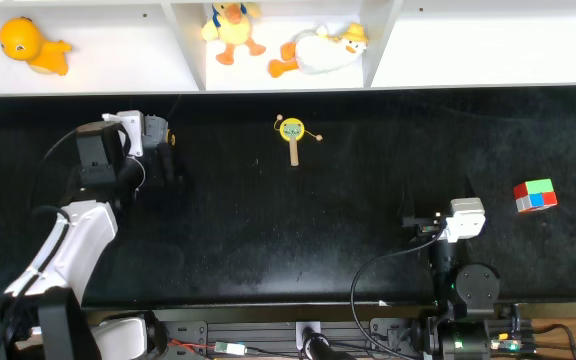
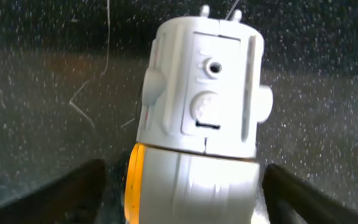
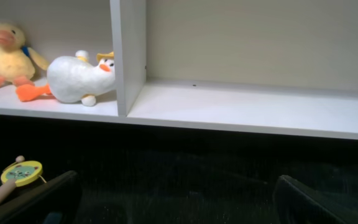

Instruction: Store Toys

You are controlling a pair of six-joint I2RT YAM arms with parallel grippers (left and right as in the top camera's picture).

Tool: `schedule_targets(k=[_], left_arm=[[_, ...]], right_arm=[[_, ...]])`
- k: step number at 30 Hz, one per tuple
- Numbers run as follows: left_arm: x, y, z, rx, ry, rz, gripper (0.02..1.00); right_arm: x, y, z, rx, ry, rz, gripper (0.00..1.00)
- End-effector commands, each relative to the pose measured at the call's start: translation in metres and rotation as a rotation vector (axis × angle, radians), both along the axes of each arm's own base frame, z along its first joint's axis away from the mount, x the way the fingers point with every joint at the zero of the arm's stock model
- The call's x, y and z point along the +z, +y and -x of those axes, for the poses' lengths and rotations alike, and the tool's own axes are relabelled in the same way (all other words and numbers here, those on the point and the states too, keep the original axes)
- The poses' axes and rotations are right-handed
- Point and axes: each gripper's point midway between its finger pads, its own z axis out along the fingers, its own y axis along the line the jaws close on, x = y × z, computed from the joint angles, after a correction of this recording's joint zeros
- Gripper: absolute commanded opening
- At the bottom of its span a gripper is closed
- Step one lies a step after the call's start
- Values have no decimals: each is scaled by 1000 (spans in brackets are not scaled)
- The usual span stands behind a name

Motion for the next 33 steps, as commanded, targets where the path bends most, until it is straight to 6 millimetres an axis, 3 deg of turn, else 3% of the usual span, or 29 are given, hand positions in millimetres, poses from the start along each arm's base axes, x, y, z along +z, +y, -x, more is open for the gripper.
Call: schedule_targets(k=[1,4,8,14,26,33], left_arm=[[0,-3,-4,-16,-16,5,625],[2,-3,-8,-16,-35,3,481],[4,-3,-9,-16,-44,2,380],[22,-3,-10,-17,-90,-3,367],[84,-4,0,-17,-241,-18,367],[109,-3,-14,-18,-299,-23,367]], right_arm=[[-4,0,0,-3,2,-4,993],[-4,0,0,-3,2,-4,996],[-4,0,0,-3,2,-4,996],[-4,0,0,-3,2,-4,993],[-4,0,0,-3,2,-4,996],[-4,0,0,-3,2,-4,993]])
